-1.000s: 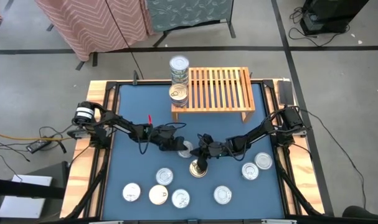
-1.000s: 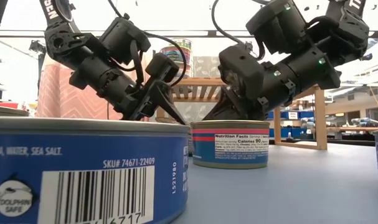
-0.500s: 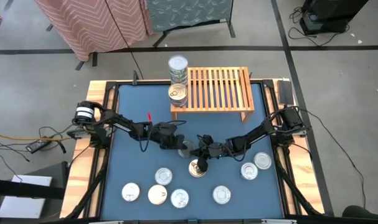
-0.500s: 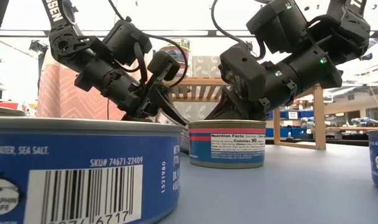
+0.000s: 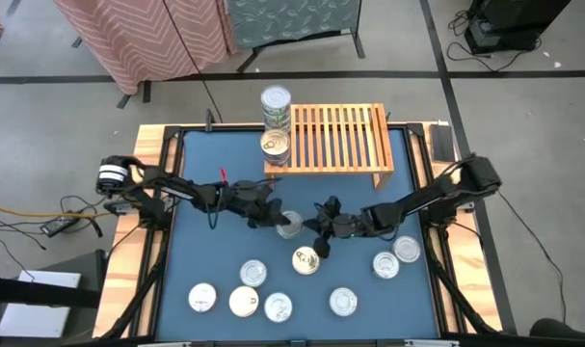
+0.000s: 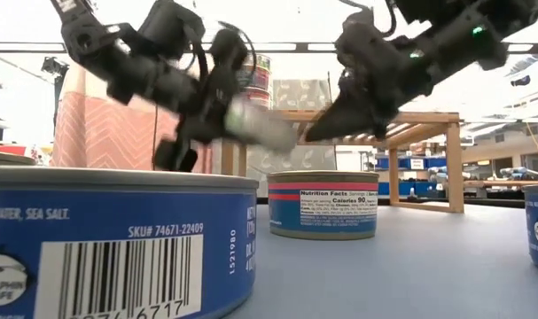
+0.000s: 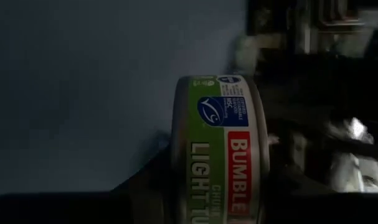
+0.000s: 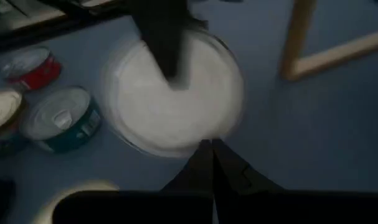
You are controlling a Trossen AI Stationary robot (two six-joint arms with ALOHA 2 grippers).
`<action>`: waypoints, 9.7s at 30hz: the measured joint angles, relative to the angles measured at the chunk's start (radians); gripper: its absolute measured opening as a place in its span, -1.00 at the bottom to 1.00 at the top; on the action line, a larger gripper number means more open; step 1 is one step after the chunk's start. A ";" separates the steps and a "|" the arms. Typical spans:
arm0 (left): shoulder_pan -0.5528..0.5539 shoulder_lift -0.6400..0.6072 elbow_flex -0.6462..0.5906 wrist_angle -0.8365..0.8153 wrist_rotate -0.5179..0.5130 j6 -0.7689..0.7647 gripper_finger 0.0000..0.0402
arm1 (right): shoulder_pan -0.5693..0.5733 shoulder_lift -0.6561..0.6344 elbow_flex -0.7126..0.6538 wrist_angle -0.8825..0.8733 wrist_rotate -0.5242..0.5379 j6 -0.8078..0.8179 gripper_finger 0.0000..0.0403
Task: Stack canned seafood by type on shelf
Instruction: Stack the green tuna can on top of the other green tuna cans on the shelf
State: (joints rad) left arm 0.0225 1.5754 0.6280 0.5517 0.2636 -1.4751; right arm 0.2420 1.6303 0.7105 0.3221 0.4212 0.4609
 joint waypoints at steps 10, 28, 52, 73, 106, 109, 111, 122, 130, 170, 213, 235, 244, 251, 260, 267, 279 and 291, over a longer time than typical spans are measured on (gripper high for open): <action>-0.003 -0.348 0.003 0.019 -0.069 -0.082 -0.32 | 0.012 -0.222 -0.004 -0.211 0.060 -0.085 -1.00; 0.362 -0.694 0.209 -0.359 -0.493 0.055 -0.32 | -0.105 -0.241 0.264 -0.408 0.221 -0.354 -1.00; 0.834 -0.227 0.735 -0.731 0.214 0.246 -0.32 | -0.252 -0.241 0.488 -0.528 0.231 -0.571 -1.00; 0.825 -0.182 0.737 -0.615 0.315 0.302 -0.26 | -0.271 -0.241 0.488 -0.502 0.234 -0.553 -0.98; 0.821 -0.119 0.737 -0.574 0.299 0.343 0.04 | -0.322 -0.242 0.489 -0.299 0.187 -0.650 -0.26; 0.821 -0.114 0.737 -0.571 0.305 0.343 0.04 | -0.345 -0.242 0.489 -0.251 0.187 -0.652 -0.04; 0.821 -0.113 0.737 -0.573 0.305 0.351 0.05 | -0.361 -0.242 0.501 -0.245 0.181 -0.664 0.07; 0.828 -0.112 0.737 -0.584 0.341 0.424 0.05 | -0.436 -0.075 0.775 -0.309 0.056 -0.766 0.21; 0.828 -0.112 0.737 -0.586 0.386 0.458 0.05 | -0.473 0.082 1.014 -0.436 0.086 -0.829 0.30; 0.849 -0.112 0.737 -0.561 0.482 0.528 0.55 | -0.564 0.152 1.087 -0.513 -0.046 -0.823 0.35; 0.890 -0.113 0.737 -0.534 0.614 0.552 0.55 | -0.611 0.152 1.066 -0.607 -0.025 -0.780 0.23; 0.872 -0.113 0.737 -0.448 0.535 0.561 0.55 | -0.607 0.151 1.155 -0.638 0.026 -0.770 0.18; 0.859 -0.113 0.737 -0.440 0.533 0.529 0.55 | -0.601 0.151 1.154 -0.633 0.022 -0.767 0.18; 0.819 -0.113 0.737 -0.442 0.529 0.528 0.55 | -0.608 0.151 1.154 -0.577 0.000 -0.768 0.15; 0.801 -0.113 0.737 -0.442 0.533 0.527 0.55 | -0.609 0.151 1.154 -0.569 -0.008 -0.767 0.15; 0.844 -0.114 0.737 -0.432 0.572 0.529 0.55 | -0.605 0.151 1.154 -0.574 -0.007 -0.768 0.13; 0.873 -0.115 0.737 -0.444 0.594 0.535 0.55 | -0.601 0.152 1.154 -0.616 -0.004 -0.767 0.13; 0.896 -0.115 0.737 -0.485 0.621 0.593 0.55 | -0.601 0.152 1.154 -0.616 -0.004 -0.767 0.13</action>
State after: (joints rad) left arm 0.9187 1.4605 1.3647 0.0664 0.8849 -0.8825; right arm -0.3595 1.7824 1.8645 -0.2940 0.4168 -0.3065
